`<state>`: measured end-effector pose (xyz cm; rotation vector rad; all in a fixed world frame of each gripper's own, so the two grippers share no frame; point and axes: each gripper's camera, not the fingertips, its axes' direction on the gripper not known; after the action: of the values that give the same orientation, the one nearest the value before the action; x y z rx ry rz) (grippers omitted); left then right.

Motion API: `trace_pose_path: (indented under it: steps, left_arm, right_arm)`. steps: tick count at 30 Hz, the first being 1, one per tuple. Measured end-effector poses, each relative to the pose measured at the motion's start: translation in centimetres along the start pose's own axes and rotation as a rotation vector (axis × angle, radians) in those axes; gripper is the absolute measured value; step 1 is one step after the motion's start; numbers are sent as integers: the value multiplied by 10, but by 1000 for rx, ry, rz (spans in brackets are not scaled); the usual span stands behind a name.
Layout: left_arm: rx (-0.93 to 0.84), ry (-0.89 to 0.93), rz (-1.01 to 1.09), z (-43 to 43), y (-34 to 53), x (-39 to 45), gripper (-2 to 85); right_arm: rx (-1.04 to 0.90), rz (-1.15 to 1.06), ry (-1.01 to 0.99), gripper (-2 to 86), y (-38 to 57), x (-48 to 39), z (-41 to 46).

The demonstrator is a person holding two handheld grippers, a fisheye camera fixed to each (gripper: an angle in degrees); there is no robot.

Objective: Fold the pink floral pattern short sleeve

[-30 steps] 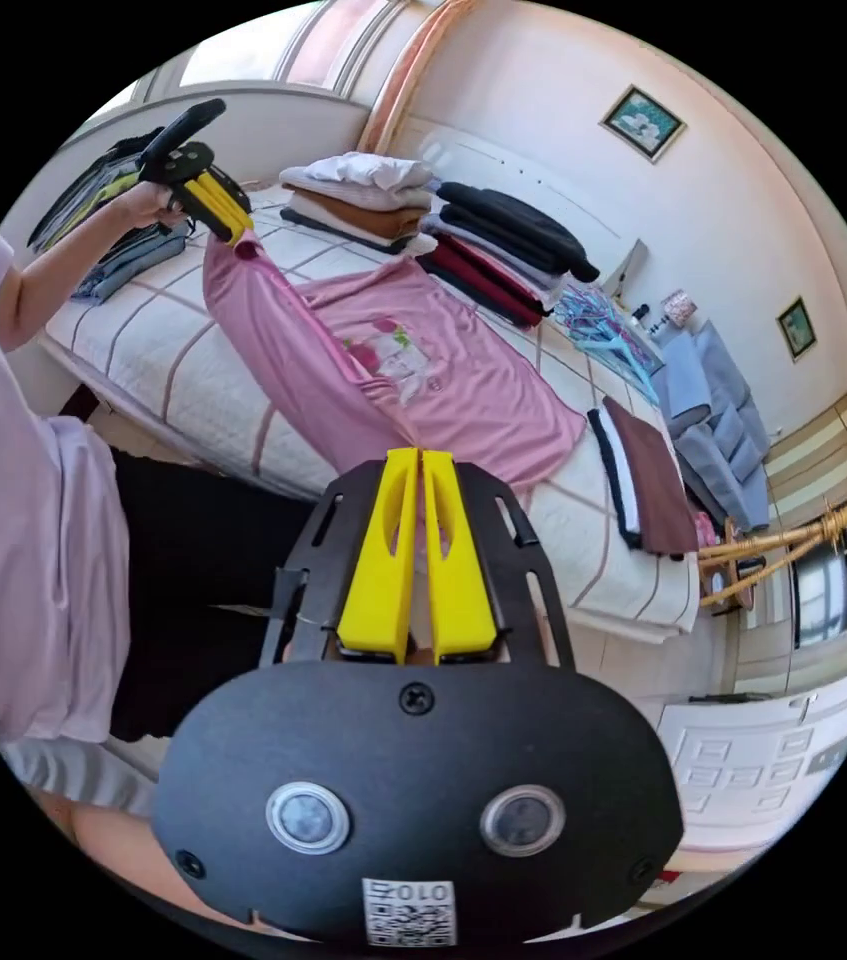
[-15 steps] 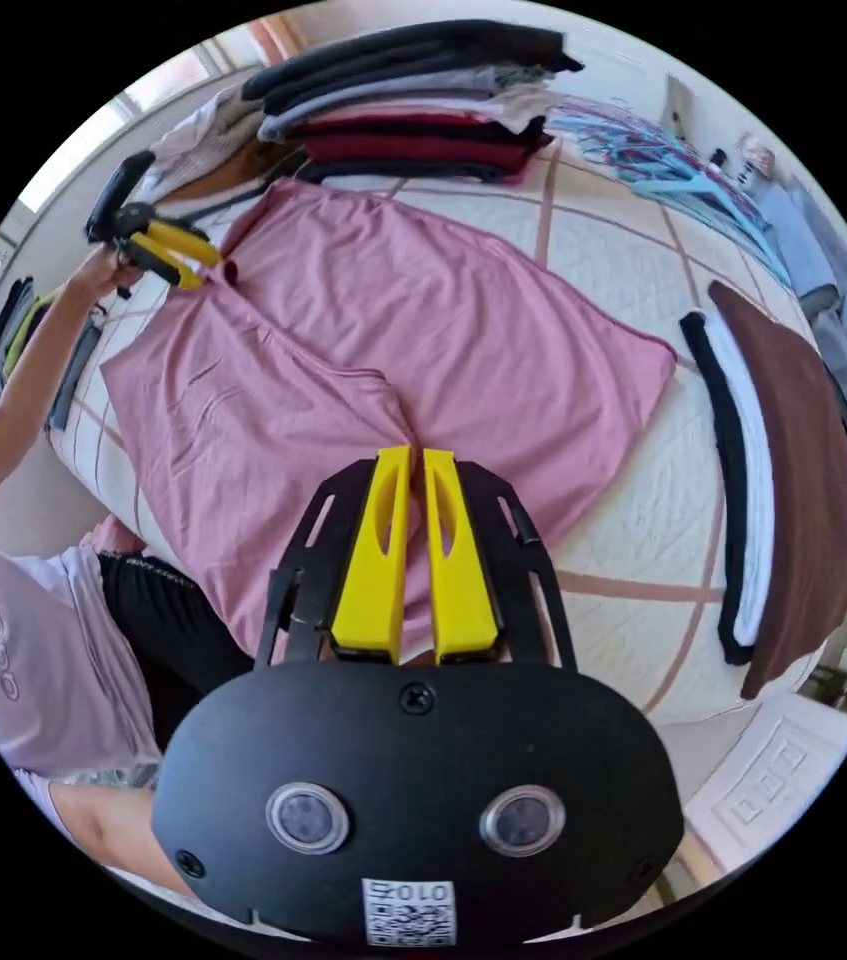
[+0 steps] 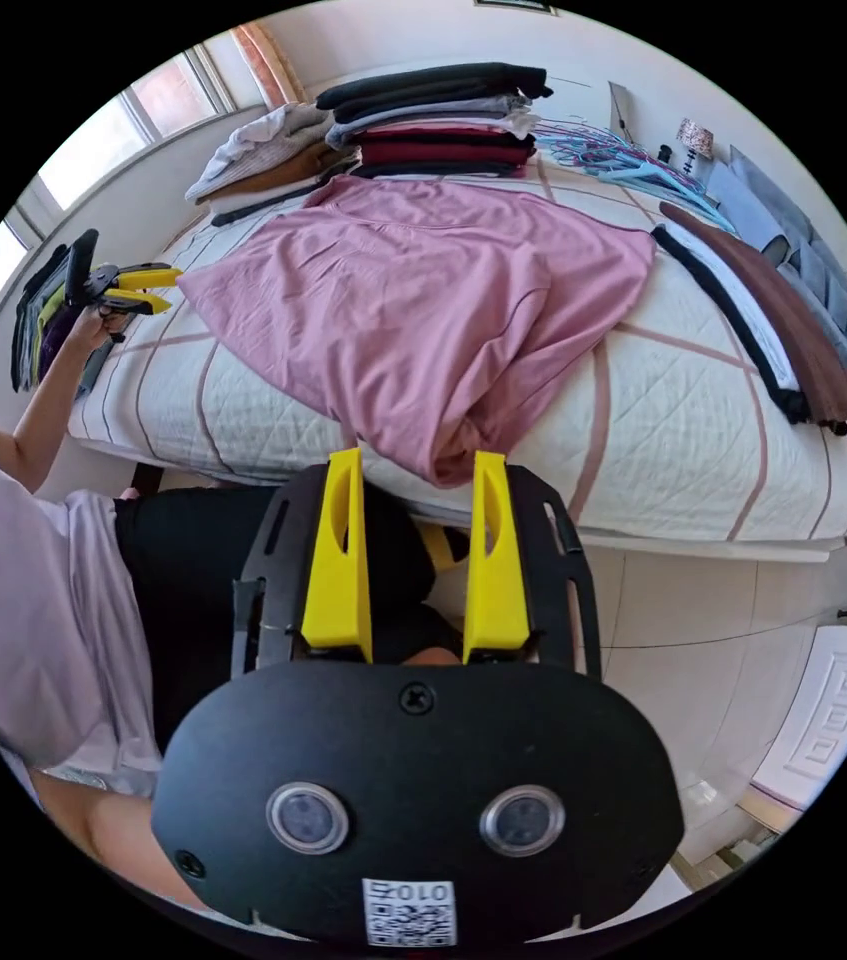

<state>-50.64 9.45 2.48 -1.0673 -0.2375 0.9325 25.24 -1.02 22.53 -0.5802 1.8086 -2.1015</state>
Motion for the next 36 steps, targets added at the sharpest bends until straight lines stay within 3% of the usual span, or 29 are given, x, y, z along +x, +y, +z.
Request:
trace_pose_path:
  steps: [3, 8, 15, 23, 32, 36]
  left_arm:
    - [49, -53, 25, 9, -6, 10, 98]
    - [-44, -70, 92, 41, -16, 14, 36]
    - [-28, -37, 113, 3, -6, 0, 1]
    - [-196, -48, 109, -27, 41, 23, 0]
    - [-108, 32, -91, 11, 104, 23, 38]
    - [-79, 135, -158, -11, 116, -1, 78]
  right_arm:
    - [24, 22, 63, 123, 2, -13, 11]
    - [43, 96, 121, 58, 2, -13, 16]
    - [68, 64, 69, 30, 8, -22, -20]
    - [11, -3, -53, 29, 35, -60, -25]
    - [26, 24, -134, 47, 58, -68, 16]
    - [-55, -57, -46, 80, 57, -73, 10]
